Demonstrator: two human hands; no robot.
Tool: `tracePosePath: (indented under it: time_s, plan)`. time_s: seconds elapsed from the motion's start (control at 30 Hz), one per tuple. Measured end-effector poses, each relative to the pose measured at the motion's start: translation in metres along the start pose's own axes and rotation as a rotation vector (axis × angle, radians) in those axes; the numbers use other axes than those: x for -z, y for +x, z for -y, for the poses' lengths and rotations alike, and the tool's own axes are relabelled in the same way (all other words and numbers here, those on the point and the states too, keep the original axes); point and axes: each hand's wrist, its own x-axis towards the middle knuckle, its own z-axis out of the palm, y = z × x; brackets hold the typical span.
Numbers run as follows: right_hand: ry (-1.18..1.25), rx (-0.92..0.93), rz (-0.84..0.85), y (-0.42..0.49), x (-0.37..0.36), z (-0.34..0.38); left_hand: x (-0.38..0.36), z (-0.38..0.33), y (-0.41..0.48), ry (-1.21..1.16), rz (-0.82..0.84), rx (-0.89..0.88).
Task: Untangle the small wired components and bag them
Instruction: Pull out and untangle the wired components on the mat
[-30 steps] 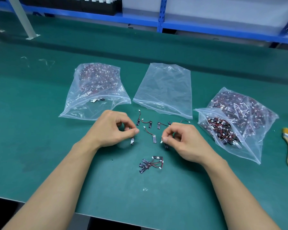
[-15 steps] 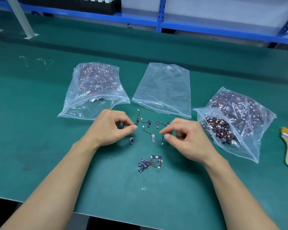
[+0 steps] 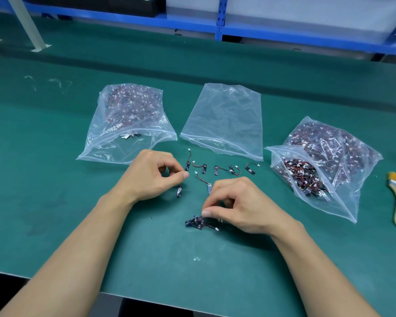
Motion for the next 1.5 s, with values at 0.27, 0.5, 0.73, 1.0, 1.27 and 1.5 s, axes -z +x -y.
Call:
tracePosePath:
  time_s: [0.27,0.5,0.73,1.0,1.27,1.5]
  plan:
    - [0.169,-0.028,-0.162,-0.003,0.018,-0.01,0.0,0.0,-0.001,-0.016,-0.002,0.015]
    - [-0.078,-0.186,-0.387,-0.018,0.054,-0.049,0.0,0.001,0.0,-0.017,-0.003,0.024]
    - [-0.261,-0.233,-0.328,-0.017,0.048,-0.058,-0.001,0.003,0.0,-0.027,-0.004,0.036]
    - [-0.205,-0.068,-0.37,-0.018,0.04,-0.028,-0.002,0.001,0.0,-0.025,-0.024,0.025]
    - [-0.243,-0.023,0.131,-0.011,0.01,0.001,-0.001,0.002,0.0,-0.032,-0.003,0.025]
    - [-0.262,-0.092,0.189,-0.011,0.01,0.004,-0.002,0.002,0.0,-0.034,0.0,0.028]
